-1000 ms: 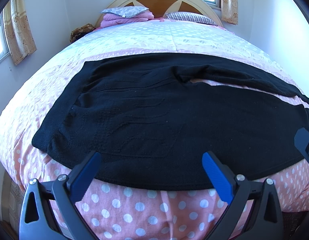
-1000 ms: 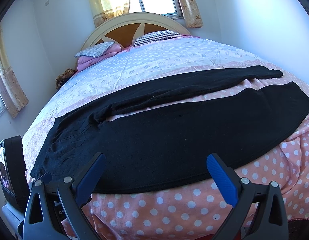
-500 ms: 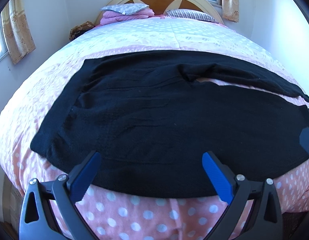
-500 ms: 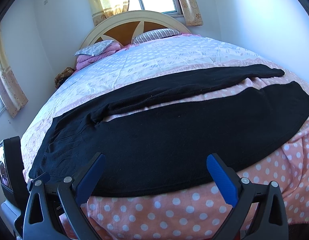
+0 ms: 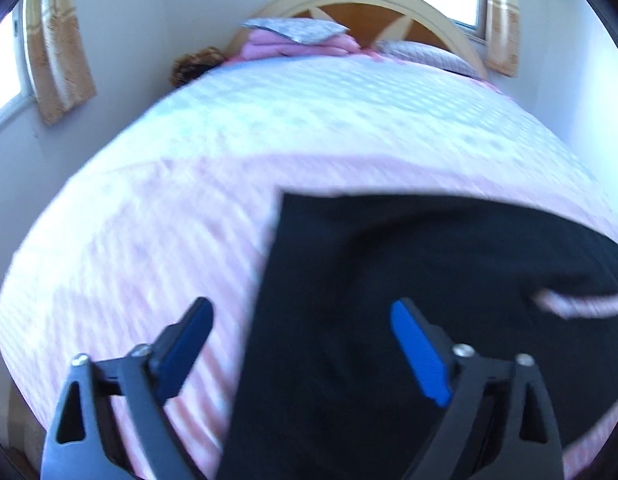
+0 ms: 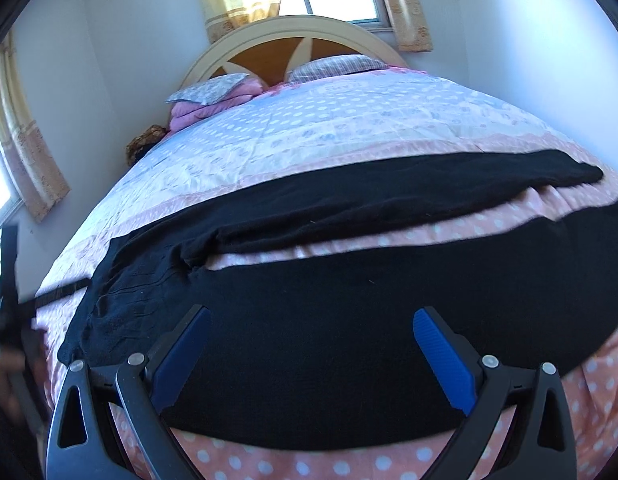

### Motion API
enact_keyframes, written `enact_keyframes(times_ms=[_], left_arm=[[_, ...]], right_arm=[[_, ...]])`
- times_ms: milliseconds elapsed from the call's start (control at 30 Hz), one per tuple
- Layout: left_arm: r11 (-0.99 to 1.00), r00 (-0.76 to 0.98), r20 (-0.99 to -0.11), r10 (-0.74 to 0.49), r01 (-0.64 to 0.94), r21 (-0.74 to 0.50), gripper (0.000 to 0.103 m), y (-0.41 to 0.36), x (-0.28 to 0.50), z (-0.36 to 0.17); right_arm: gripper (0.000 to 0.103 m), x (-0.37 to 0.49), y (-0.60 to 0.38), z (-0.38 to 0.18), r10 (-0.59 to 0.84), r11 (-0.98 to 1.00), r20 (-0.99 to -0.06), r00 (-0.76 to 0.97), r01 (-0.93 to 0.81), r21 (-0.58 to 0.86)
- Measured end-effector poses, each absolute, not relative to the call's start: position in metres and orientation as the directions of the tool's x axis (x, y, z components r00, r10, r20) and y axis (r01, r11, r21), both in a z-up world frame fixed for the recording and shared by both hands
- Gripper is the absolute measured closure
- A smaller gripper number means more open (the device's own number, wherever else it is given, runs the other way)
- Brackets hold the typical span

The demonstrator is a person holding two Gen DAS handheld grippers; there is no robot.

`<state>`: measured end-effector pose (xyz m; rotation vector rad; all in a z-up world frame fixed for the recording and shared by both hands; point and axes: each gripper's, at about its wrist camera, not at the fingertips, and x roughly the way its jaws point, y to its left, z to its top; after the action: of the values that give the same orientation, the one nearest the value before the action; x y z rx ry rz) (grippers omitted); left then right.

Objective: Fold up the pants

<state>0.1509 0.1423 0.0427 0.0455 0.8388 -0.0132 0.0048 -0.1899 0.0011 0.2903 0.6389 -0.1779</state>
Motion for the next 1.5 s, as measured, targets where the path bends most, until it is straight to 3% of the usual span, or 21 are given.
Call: enact_keyframes(times_ms=[133,200,500,533,767,833,867,900,1167,1233,1267,1300,1500], left_arm=[[0.997,0.601,-0.797,-0.063,0.064,-0.03,0.054,0.158,0.214,0.026],[0.997,0.55,-0.832,-0.073,0.056,-0.051,0.058,0.163,0.242,0.01],[0.971,0.502,-0.831,-0.239,0.123,-0.205,0.058,0.158,0.284,-0.01],[0.968,0.496,-0.832,-0.25,0.122,-0.217,0.054,0.157,0.286,-0.01],[0.955,0.479,-0.826,-0.296,0.141,-0.261,0.051,0.154,0.298,-0.013],[0.958,0.493,-0.821,-0.288,0.16,-0.239,0.051,0.153,0.297,-0.014],[0.959,0.496,-0.822,-0.281,0.167,-0.227,0.051,0.152,0.296,-0.014],[0.96,0.498,-0.822,-0.277,0.173,-0.218,0.051,0.151,0.296,-0.014],[0.964,0.505,-0.822,-0.262,0.183,-0.194,0.066,0.149,0.299,-0.014],[0.957,0.502,-0.817,-0.284,0.194,-0.214,0.086,0.147,0.297,-0.012],[0.951,0.498,-0.812,-0.304,0.2,-0.234,0.088,0.146,0.297,-0.011],[0.952,0.497,-0.813,-0.303,0.197,-0.234,0.088,0.145,0.297,-0.011],[0.962,0.582,-0.768,-0.267,0.202,-0.182,0.088,0.14,0.277,0.017]], right_arm=[[0.003,0.018,-0.179,0.004,-0.04,0.962,-0.604,0.796,0.195,0.193],[0.003,0.027,-0.178,0.005,-0.029,0.966,-0.612,0.79,0.18,0.187],[0.003,0.096,-0.192,0.021,0.084,0.987,-0.681,0.727,0.035,0.159],[0.003,0.106,-0.193,0.023,0.096,0.989,-0.685,0.723,0.009,0.147],[0.003,0.218,-0.198,0.008,0.068,0.976,-0.758,0.649,-0.2,-0.084],[0.014,0.247,-0.2,-0.003,0.066,0.966,-0.794,0.605,-0.237,-0.101],[0.029,0.258,-0.201,-0.007,0.069,0.962,-0.806,0.588,-0.253,-0.102],[0.033,0.271,-0.203,-0.01,0.069,0.959,-0.821,0.566,-0.264,-0.101],[0.036,0.301,-0.217,-0.026,0.167,0.953,-0.849,0.501,-0.302,0.009],[0.061,0.296,-0.215,-0.024,0.204,0.941,-0.845,0.494,-0.338,0.03],[0.084,0.295,-0.213,-0.023,0.22,0.935,-0.845,0.488,-0.352,0.04],[0.092,0.292,-0.211,-0.02,0.223,0.933,-0.85,0.477,-0.358,0.043],[0.097,0.26,-0.208,0.014,0.216,0.946,-0.812,0.542,-0.323,0.036]])
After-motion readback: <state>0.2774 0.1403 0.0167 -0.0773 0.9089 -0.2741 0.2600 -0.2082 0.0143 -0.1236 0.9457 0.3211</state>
